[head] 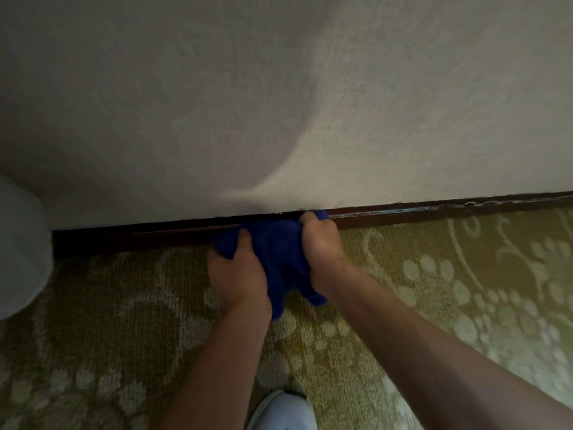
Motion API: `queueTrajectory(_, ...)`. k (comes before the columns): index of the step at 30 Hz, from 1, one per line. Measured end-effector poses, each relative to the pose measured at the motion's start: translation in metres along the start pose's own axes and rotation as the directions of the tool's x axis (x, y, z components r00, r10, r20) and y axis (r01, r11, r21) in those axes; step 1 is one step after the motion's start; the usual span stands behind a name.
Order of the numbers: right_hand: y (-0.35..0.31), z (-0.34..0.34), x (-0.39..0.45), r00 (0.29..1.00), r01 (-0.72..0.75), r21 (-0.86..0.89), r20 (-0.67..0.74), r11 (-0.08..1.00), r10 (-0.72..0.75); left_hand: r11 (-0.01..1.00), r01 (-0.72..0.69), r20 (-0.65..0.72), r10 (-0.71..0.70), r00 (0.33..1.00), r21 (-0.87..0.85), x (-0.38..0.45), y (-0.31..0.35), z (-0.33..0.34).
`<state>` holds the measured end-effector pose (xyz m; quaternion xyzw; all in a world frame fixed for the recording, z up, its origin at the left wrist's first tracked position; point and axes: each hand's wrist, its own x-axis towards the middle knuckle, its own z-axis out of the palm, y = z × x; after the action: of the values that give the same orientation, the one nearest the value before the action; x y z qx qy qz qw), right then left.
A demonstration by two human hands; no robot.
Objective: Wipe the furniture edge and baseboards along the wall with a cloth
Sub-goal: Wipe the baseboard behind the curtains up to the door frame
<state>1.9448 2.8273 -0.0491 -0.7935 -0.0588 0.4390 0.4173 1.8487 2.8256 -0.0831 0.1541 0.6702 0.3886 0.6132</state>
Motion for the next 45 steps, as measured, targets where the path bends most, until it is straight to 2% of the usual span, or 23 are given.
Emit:
queueTrajectory(1, 0.000, 0.004, -0.006, 0.999, 0.001, -0.004, 0.050, 1.000, -0.001, 0.999, -0.008, -0.012, 0.007, 1.000, -0.053, 0.002, -0.001, -0.006)
queueTrajectory(3, 0.002, 0.001, -0.008, 0.993, -0.017, 0.013, 0.119, 1.000, 0.015, 0.991, 0.030, 0.066, -0.021, 0.998, -0.133, 0.004, -0.002, -0.018)
queueTrajectory(5, 0.004, -0.014, -0.009, 0.987, -0.015, 0.043, 0.160, 0.999, 0.007, 0.987, 0.122, 0.142, -0.107, 0.984, -0.107, 0.001, -0.002, -0.023)
queueTrajectory(8, 0.000, -0.040, -0.025, 0.993, 0.033, 0.030, 0.112, 0.999, -0.036, 0.974, 0.225, 0.098, -0.220, 0.970, -0.035, -0.023, -0.002, -0.015)
queueTrajectory(11, -0.013, -0.082, -0.053, 0.996, 0.043, -0.059, 0.082, 0.997, -0.038, 0.978, 0.207, 0.035, -0.207, 0.978, 0.006, -0.070, -0.003, 0.006)
queueTrajectory(14, -0.025, -0.126, -0.078, 0.999, 0.018, -0.090, 0.030, 0.996, -0.015, 0.976, 0.215, 0.107, -0.210, 0.972, -0.030, -0.119, -0.014, 0.019)
queueTrajectory(16, -0.032, -0.142, -0.086, 1.000, 0.005, -0.007, -0.023, 1.000, -0.006, 0.971, 0.232, 0.131, -0.223, 0.966, -0.060, -0.134, -0.020, 0.026)
queueTrajectory(19, -0.031, -0.135, -0.072, 1.000, -0.002, 0.131, -0.001, 0.991, 0.002, 0.990, 0.068, 0.024, -0.066, 0.998, -0.123, -0.130, -0.009, 0.033)
queueTrajectory(21, -0.018, -0.119, -0.060, 0.987, -0.070, 0.224, 0.156, 0.972, 0.035, 0.989, -0.101, -0.075, 0.093, 0.993, -0.109, -0.118, 0.001, 0.033)
queueTrajectory(24, 0.001, -0.088, -0.048, 0.906, -0.189, 0.266, 0.418, 0.945, 0.064, 0.950, -0.308, -0.193, 0.293, 0.937, -0.053, -0.085, 0.007, 0.031)
queueTrajectory(27, 0.012, -0.067, -0.028, 0.881, -0.226, 0.293, 0.468, 0.929, 0.067, 0.891, -0.428, -0.208, 0.451, 0.868, 0.149, -0.051, 0.001, 0.030)
queueTrajectory(32, 0.004, -0.070, 0.008, 0.899, -0.213, 0.288, 0.432, 0.934, 0.072, 0.805, -0.492, -0.236, 0.576, 0.782, 0.332, -0.040, -0.008, 0.044)
queueTrajectory(34, -0.003, -0.077, 0.012, 0.885, -0.221, 0.253, 0.459, 0.942, 0.085, 0.781, -0.469, -0.279, 0.598, 0.751, 0.412, -0.046, -0.009, 0.053)
queueTrajectory(38, -0.007, -0.087, 0.019, 0.863, -0.233, 0.184, 0.491, 0.955, 0.117, 0.764, -0.405, -0.324, 0.600, 0.731, 0.502, -0.050, -0.013, 0.068)
queueTrajectory(42, -0.008, -0.082, 0.013, 0.857, -0.280, 0.170, 0.488, 0.945, 0.167, 0.729, -0.394, -0.357, 0.641, 0.680, 0.560, -0.044, -0.016, 0.069)
queueTrajectory(45, -0.011, -0.082, 0.019, 0.852, -0.283, 0.059, 0.474, 0.957, 0.222, 0.730, -0.419, -0.384, 0.657, 0.649, 0.540, -0.043, -0.023, 0.073)
